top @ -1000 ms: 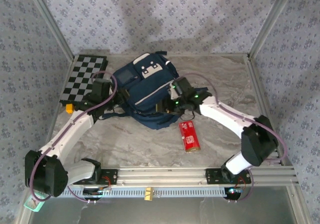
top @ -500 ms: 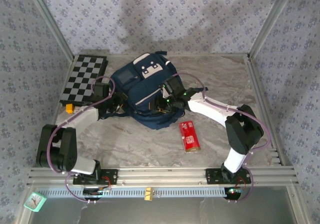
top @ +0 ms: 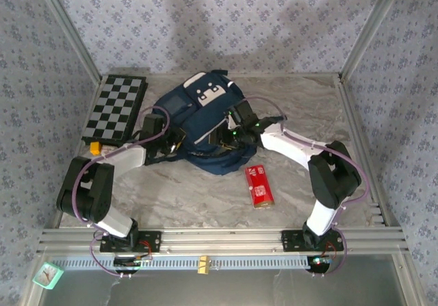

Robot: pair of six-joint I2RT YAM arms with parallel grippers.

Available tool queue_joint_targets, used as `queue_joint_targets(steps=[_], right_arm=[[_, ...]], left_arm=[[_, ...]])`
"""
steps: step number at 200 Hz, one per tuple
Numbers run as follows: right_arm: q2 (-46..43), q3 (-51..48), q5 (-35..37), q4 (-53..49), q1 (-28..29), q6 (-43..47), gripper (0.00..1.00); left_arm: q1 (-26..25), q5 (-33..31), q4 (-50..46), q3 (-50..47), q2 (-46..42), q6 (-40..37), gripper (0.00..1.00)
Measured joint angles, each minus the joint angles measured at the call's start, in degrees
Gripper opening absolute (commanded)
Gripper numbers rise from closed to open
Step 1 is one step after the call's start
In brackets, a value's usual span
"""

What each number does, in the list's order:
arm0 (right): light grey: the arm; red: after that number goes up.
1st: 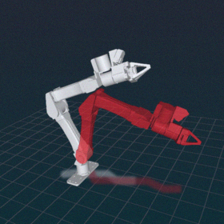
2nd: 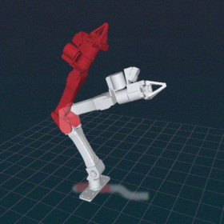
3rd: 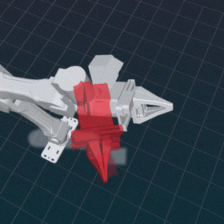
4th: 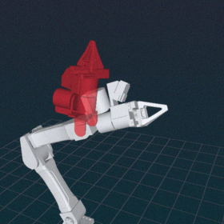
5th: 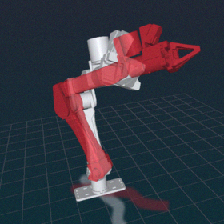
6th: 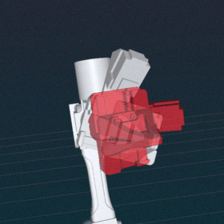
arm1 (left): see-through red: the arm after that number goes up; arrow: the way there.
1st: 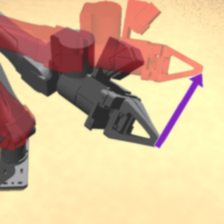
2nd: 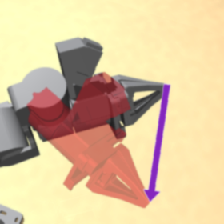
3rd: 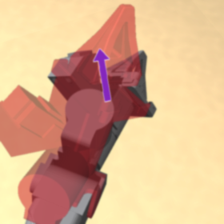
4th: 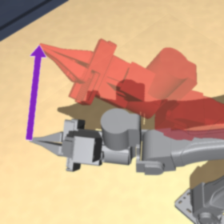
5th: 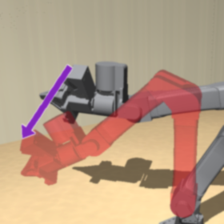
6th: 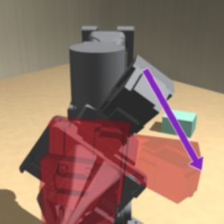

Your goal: Pack the student bag

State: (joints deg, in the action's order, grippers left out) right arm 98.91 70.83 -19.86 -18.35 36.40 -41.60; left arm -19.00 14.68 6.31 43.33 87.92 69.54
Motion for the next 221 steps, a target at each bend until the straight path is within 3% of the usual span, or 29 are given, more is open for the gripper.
queue_joint_targets(steps=[73,161,221], right_arm=[[0.0,-1.7,0.0,1.5,-1.8,0.0,0.53],[0.0,-4.5,0.2,3.9,-4.0,0.0,0.53],[0.0,-4.7,-0.3,3.8,-7.0,2.3,0.57]], left_arm=[[-6.4,-3.8,1.0,-1.6,0.2,9.6,0.32],[-9.9,-5.3,2.5,0.7,3.8,14.6,0.0],[-12.0,-6.6,1.4,0.8,0.9,17.8,0.0]])
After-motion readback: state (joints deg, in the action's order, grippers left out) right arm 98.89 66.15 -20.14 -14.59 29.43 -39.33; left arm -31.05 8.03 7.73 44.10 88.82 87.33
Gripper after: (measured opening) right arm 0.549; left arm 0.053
